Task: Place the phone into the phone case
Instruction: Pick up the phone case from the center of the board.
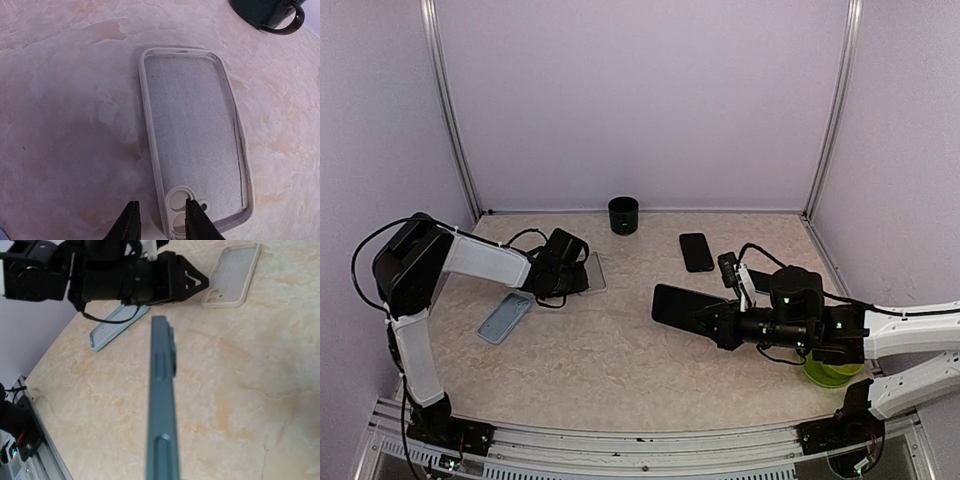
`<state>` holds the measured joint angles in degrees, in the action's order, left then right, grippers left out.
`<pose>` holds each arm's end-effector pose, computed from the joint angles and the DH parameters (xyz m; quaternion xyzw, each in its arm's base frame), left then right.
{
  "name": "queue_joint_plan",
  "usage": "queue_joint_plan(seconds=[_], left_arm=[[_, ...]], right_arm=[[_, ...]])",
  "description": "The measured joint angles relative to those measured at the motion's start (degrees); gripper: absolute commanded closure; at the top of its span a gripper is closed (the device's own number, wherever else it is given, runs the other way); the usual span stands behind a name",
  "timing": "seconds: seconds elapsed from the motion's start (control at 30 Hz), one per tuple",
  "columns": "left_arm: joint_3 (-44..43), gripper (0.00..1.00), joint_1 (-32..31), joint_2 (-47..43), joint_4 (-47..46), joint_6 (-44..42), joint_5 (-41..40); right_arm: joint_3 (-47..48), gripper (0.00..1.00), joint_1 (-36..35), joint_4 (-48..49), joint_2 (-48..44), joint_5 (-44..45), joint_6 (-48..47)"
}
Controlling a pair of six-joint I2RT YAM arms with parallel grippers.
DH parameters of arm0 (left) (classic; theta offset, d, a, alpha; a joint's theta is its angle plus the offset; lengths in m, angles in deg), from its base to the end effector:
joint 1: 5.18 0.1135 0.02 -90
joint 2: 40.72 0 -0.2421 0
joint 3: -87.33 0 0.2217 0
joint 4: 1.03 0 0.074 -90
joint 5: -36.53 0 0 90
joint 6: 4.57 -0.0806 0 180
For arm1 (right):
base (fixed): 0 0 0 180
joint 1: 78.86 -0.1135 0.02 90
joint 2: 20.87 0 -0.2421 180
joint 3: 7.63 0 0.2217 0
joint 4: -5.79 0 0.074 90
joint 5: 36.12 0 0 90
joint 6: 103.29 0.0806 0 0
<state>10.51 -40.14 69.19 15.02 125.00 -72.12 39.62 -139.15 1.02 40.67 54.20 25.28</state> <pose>0.3316 -0.2004 0.1064 -0.0937 0.9217 -0.0877 0.3661 0.1320 0.2305 0.2211 -0.1519 0.8001 0.4393 0.3791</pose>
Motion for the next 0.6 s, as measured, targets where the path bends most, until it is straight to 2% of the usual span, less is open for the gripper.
queue_joint_plan(seconds=[0.47, 0.6], left_arm=[[-3.9, 0.86, 0.0, 4.4, 3.4, -1.0, -2.6], [-3.9, 0.93, 0.0, 4.4, 3.4, -1.1, -2.6]], right_arm=[[1.3, 1.00, 0.0, -1.0, 0.5, 0.0, -0.2], [1.3, 1.00, 0.0, -0.9, 0.4, 0.1, -0.2]])
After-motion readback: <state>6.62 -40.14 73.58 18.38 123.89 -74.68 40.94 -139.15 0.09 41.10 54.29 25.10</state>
